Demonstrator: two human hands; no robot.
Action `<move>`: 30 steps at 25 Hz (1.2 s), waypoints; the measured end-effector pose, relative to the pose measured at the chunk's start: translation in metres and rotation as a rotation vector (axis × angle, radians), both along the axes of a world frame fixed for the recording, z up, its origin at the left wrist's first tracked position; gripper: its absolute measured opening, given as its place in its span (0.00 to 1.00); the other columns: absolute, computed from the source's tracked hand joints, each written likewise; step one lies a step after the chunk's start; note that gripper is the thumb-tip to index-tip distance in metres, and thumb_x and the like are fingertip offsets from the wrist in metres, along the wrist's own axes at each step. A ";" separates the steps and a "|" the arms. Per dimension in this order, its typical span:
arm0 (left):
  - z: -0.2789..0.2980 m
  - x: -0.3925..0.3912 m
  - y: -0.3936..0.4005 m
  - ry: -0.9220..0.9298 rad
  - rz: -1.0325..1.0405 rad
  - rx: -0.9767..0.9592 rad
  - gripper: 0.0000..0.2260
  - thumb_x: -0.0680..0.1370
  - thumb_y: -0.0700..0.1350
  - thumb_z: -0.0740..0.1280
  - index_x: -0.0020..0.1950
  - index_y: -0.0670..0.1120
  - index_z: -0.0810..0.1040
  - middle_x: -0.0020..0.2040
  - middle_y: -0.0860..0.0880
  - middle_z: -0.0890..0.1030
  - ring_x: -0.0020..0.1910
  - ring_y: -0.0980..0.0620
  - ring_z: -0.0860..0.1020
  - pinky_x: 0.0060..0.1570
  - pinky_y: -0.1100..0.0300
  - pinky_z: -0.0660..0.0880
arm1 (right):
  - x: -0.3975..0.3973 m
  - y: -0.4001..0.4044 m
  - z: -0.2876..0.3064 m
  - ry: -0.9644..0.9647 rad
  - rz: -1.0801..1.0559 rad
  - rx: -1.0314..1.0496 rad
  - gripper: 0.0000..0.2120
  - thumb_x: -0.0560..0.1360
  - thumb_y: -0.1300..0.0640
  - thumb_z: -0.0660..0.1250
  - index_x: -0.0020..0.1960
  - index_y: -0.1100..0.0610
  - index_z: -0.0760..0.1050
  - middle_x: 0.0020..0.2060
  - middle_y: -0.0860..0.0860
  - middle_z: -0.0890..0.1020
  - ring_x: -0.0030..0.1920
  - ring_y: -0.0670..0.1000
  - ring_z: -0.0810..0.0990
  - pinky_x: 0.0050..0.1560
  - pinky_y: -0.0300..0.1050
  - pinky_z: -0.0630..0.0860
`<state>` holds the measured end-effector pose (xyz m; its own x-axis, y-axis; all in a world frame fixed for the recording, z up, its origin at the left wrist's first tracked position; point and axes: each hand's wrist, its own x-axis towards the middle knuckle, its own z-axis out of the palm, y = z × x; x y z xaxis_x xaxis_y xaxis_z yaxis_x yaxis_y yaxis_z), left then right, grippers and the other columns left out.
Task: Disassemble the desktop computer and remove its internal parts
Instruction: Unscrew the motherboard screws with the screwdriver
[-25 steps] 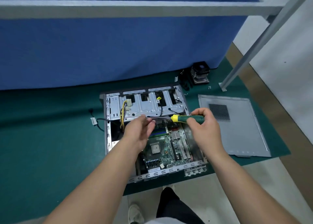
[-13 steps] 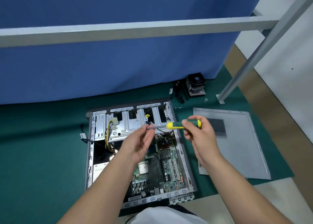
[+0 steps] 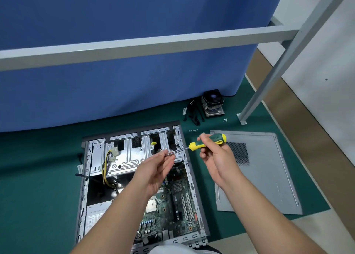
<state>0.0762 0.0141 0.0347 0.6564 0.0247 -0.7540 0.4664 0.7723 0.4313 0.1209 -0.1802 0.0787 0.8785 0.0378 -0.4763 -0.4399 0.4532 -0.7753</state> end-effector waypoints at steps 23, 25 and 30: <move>0.015 0.011 -0.026 -0.089 -0.191 0.146 0.12 0.82 0.44 0.68 0.57 0.35 0.84 0.47 0.40 0.86 0.41 0.50 0.85 0.43 0.60 0.83 | 0.024 0.012 -0.026 -0.361 0.621 -0.711 0.03 0.74 0.56 0.76 0.45 0.50 0.83 0.38 0.50 0.85 0.37 0.47 0.83 0.40 0.42 0.79; 0.011 0.009 -0.031 -0.087 -0.194 0.206 0.13 0.83 0.45 0.67 0.58 0.35 0.83 0.44 0.43 0.86 0.40 0.51 0.84 0.44 0.60 0.82 | 0.019 0.014 -0.029 -0.393 0.594 -0.781 0.03 0.73 0.54 0.77 0.44 0.49 0.83 0.39 0.50 0.85 0.40 0.49 0.83 0.42 0.43 0.79; -0.003 0.009 -0.038 -0.096 -0.241 0.420 0.13 0.84 0.47 0.65 0.51 0.38 0.84 0.40 0.40 0.85 0.39 0.48 0.85 0.42 0.58 0.83 | 0.011 0.016 -0.039 -0.442 0.534 -0.857 0.05 0.73 0.54 0.77 0.43 0.52 0.82 0.40 0.50 0.82 0.38 0.49 0.80 0.39 0.46 0.78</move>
<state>0.0851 -0.0236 0.0318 0.7469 0.1528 -0.6472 0.5531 0.3974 0.7322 0.1318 -0.1645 0.0397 0.9468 0.2707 -0.1739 -0.0254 -0.4760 -0.8791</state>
